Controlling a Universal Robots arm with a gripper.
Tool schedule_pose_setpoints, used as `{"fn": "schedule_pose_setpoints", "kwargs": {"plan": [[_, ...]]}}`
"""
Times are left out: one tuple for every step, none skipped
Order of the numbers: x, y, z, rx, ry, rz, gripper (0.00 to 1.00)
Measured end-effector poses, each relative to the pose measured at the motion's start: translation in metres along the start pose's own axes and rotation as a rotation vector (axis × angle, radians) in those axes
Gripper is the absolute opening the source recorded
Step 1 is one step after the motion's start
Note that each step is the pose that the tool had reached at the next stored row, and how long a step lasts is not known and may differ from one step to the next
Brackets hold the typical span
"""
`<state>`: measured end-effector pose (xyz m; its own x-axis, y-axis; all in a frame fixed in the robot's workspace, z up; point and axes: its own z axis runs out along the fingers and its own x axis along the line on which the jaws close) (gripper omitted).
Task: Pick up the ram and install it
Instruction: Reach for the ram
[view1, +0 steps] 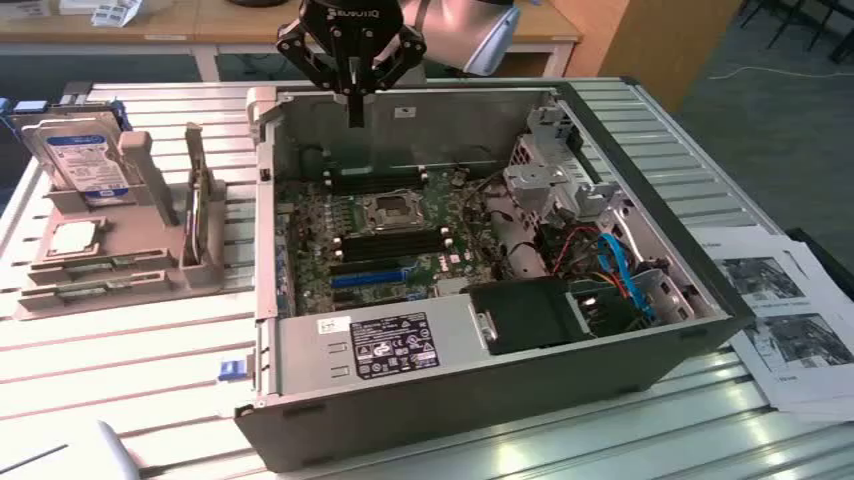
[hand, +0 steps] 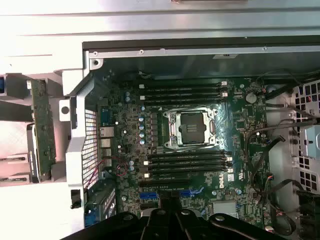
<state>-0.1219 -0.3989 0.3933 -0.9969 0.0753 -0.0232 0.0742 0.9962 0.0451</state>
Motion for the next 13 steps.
{"fn": "schedule_pose_setpoints", "kwargs": {"plan": [[0.0000,0.0000,0.0000,0.0000,0.0000,0.000,0.10],[0.0000,0.0000,0.0000,0.0001,0.0000,0.000,0.10],[0.0000,0.0000,0.0000,0.0000,0.0000,0.000,0.10],[0.0000,0.0000,0.0000,0.0000,0.0000,0.000,0.10],[0.0000,0.0000,0.0000,0.0000,0.0000,0.000,0.10],[0.0000,0.0000,0.0000,0.0001,0.0000,0.000,0.10],[0.0000,0.0000,0.0000,0.0000,0.0000,0.000,0.10],[0.0000,0.0000,0.0000,0.0000,0.0000,0.000,0.10],[0.0000,0.0000,0.0000,0.0000,0.0000,0.000,0.10],[0.0000,0.0000,0.0000,0.0000,0.0000,0.000,0.10],[0.0000,0.0000,0.0000,0.0000,0.0000,0.000,0.10],[0.0000,0.0000,0.0000,0.0000,0.0000,0.000,0.10],[0.0000,0.0000,0.0000,0.0000,0.0000,0.000,0.10]]}}
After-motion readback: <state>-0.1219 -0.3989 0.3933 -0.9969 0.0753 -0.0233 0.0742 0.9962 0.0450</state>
